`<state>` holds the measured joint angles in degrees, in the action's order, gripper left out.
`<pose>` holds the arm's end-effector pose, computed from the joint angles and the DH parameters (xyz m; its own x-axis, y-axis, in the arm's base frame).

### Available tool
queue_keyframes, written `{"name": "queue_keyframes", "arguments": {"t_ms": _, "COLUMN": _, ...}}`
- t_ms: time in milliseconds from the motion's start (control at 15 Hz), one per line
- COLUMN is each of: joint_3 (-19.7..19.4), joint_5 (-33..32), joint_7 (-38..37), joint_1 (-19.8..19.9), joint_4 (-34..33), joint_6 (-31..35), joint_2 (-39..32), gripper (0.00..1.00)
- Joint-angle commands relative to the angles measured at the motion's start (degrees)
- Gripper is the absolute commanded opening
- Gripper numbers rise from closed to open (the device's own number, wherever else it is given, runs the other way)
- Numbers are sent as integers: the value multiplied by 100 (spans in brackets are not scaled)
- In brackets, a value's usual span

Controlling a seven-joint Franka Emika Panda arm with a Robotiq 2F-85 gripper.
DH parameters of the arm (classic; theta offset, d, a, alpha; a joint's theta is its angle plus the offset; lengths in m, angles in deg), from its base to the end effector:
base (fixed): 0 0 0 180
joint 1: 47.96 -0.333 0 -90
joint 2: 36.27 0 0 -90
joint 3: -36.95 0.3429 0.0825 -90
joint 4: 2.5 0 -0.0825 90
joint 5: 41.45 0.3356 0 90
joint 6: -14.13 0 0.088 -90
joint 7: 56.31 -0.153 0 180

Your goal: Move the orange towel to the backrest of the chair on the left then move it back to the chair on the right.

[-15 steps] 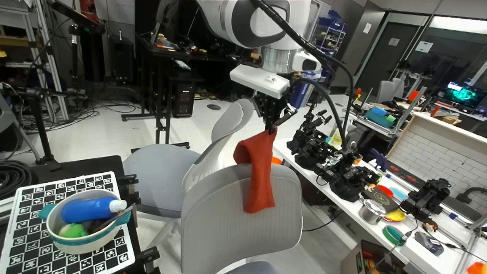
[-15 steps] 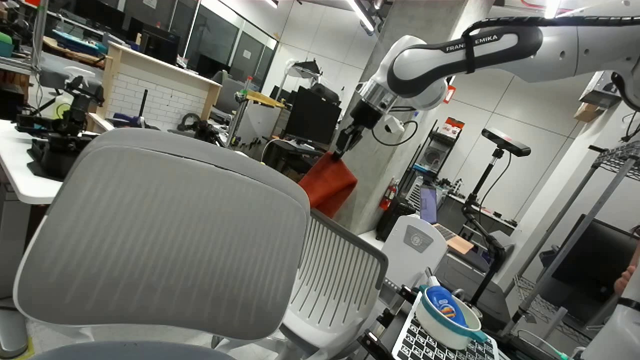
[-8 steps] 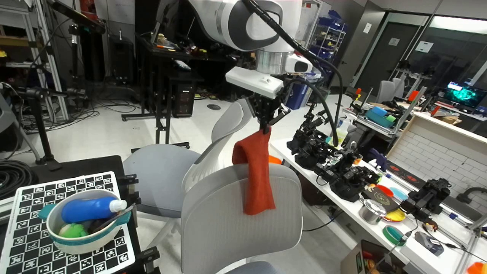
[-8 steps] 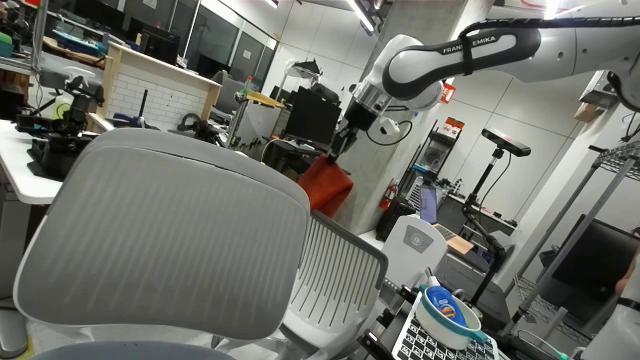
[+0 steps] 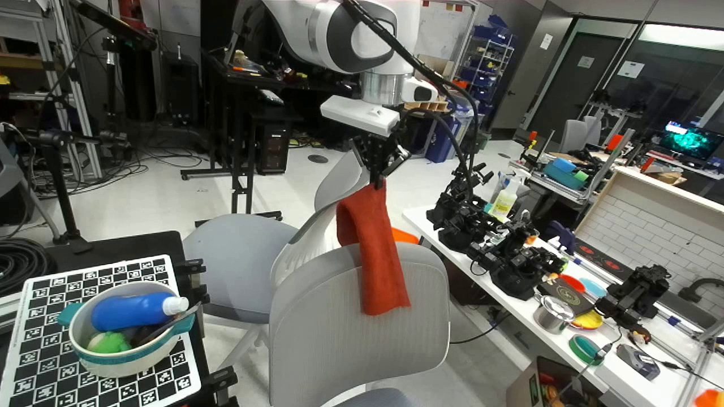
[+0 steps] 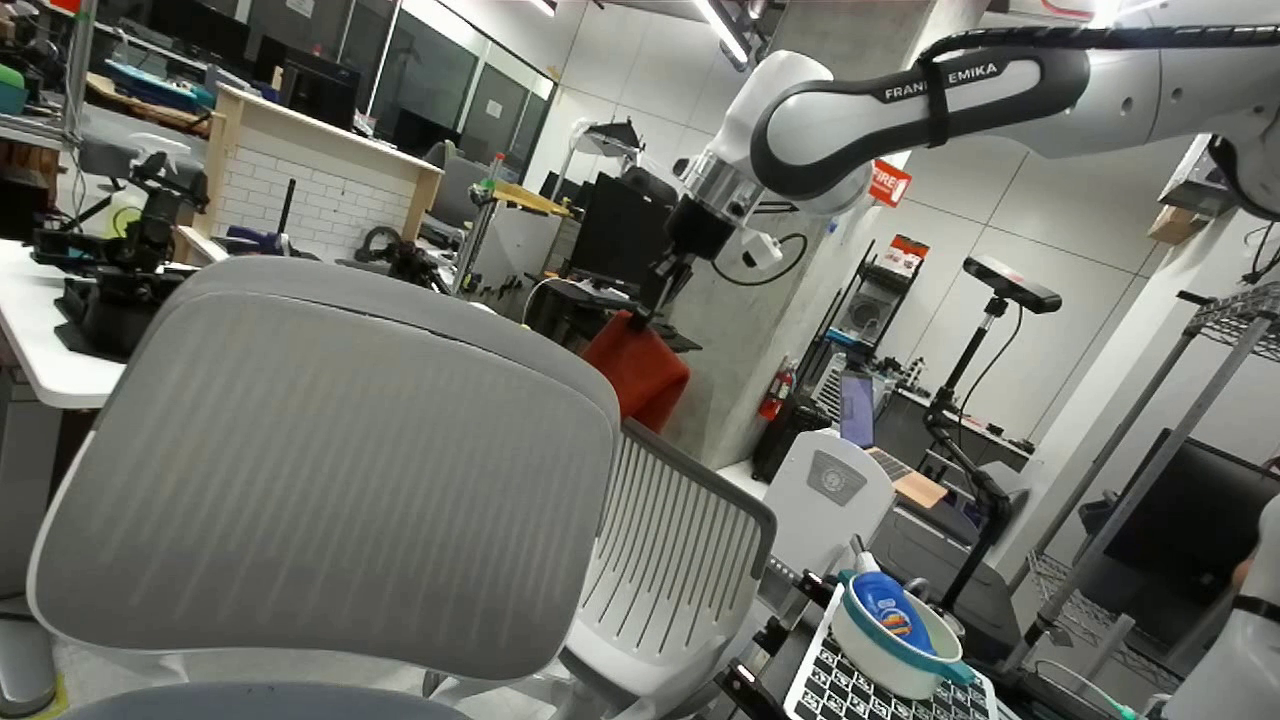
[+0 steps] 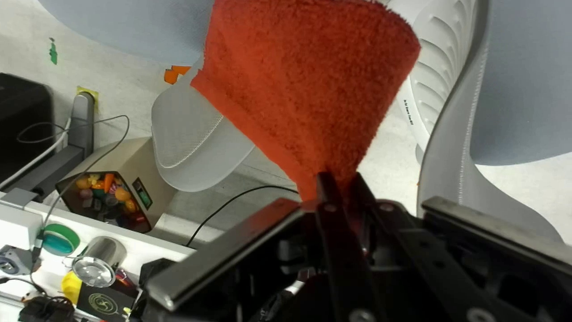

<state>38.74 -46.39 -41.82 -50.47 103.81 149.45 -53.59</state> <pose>0.6219 0.0415 0.3868 0.9096 0.3748 0.1791 0.3599 -0.9264 0.1108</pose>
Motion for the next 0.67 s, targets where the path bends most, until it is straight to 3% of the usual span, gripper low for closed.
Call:
{"name": "queue_keyframes", "arguments": {"t_ms": 0, "joint_3": 38, "joint_5": -162, "joint_7": -182, "joint_1": -46, "joint_4": -72, "joint_6": 54, "joint_2": -12, "gripper": 36}}
{"name": "queue_keyframes", "arguments": {"t_ms": 67, "joint_3": 36, "joint_5": -147, "joint_7": -178, "joint_1": -41, "joint_4": -87, "joint_6": 35, "joint_2": -2, "gripper": 36}}
{"name": "queue_keyframes", "arguments": {"t_ms": 400, "joint_3": 52, "joint_5": 65, "joint_7": 113, "joint_1": 137, "joint_4": -130, "joint_6": -81, "joint_2": 202, "gripper": 71}}
{"name": "queue_keyframes", "arguments": {"t_ms": 600, "joint_3": 133, "joint_5": 376, "joint_7": 670, "joint_1": 357, "joint_4": 150, "joint_6": -14, "joint_2": 518, "gripper": 92}}
